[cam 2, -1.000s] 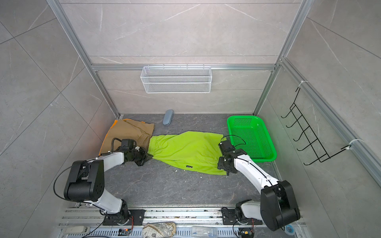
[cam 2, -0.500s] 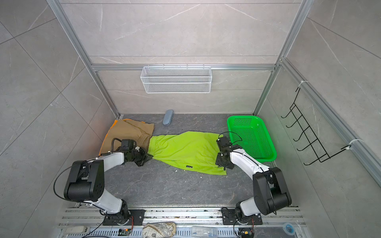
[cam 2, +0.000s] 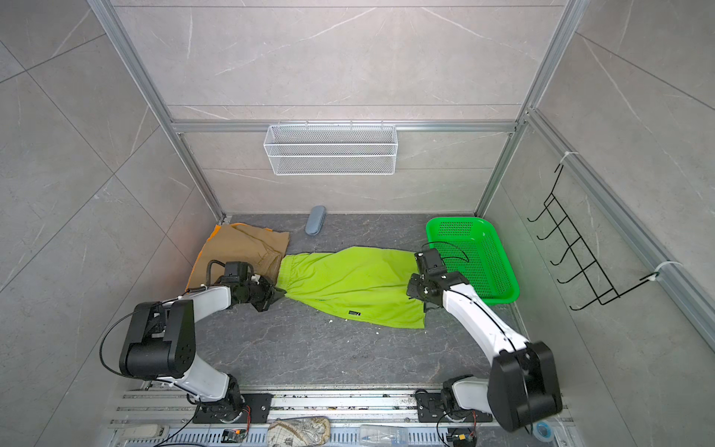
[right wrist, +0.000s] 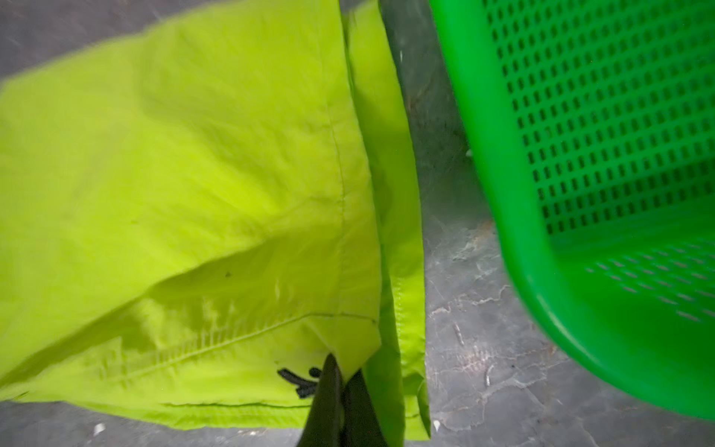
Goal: Fold and stack the shorts
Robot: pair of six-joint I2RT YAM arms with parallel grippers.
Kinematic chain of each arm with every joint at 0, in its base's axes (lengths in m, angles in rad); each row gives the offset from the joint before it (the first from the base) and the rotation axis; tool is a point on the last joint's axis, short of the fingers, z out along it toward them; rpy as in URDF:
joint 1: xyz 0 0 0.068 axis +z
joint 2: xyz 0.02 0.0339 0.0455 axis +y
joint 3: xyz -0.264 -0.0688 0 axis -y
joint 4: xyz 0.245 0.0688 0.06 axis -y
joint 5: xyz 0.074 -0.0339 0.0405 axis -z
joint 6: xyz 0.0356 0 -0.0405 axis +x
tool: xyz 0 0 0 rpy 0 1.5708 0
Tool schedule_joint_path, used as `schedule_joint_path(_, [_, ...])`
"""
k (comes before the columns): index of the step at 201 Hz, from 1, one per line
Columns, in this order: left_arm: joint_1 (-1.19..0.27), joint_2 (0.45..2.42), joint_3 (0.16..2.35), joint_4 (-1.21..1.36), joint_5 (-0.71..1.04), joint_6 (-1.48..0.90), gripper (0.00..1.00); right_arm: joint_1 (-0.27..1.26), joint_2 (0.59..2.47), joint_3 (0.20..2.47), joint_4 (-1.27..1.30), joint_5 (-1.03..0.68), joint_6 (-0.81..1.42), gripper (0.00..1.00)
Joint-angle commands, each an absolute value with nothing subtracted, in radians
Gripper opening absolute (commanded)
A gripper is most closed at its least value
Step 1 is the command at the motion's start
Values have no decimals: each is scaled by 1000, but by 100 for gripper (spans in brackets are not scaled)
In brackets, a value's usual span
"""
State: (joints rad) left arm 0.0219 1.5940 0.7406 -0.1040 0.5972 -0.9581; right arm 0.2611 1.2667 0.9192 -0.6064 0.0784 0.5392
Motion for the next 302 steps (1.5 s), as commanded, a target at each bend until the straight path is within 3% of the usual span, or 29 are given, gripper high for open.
schedule_joint_path(1, [84,1589,724,-95,630,-953,0,261,1113,825,-640,59,532,0])
schedule_joint_path(53, [132,1612,709,-93,655,-940,0,264,1163,602,-572,-13,646,0])
schedule_joint_path(103, [135,1612,707,-98,646,-926,0,265,1208,605,-586,14,662,7])
schedule_joint_path(119, [135,1608,709,-90,648,-922,0,265,1174,627,-619,23,651,16])
schedule_joint_path(134, [135,1597,709,-72,659,-926,0,265,1147,662,-664,43,637,38])
schedule_joint_path(159, [131,1560,718,-62,673,-933,33,265,1115,720,-708,55,621,58])
schedule_joint_path(178, [120,1519,735,-60,693,-934,51,265,1092,758,-685,30,627,73])
schedule_joint_path(185, [115,1493,736,-58,686,-930,68,265,1078,760,-655,7,636,78])
schedule_joint_path(192, [111,1467,739,-63,673,-922,94,265,1060,756,-609,-27,650,81])
schedule_joint_path(195, [109,1453,741,-71,667,-916,99,265,1052,754,-587,-43,655,82])
schedule_joint_path(216, [104,1370,796,-169,609,-842,100,265,1016,714,-414,-129,739,99])
schedule_joint_path(259, [-100,1433,924,-107,542,-938,100,281,1229,642,-90,-326,939,99])
schedule_joint_path(279, [-208,1546,930,-7,547,-1018,100,303,1319,586,56,-361,1025,100])
schedule_joint_path(302, [-230,1619,871,99,547,-1080,100,319,1337,514,102,-355,1054,100])
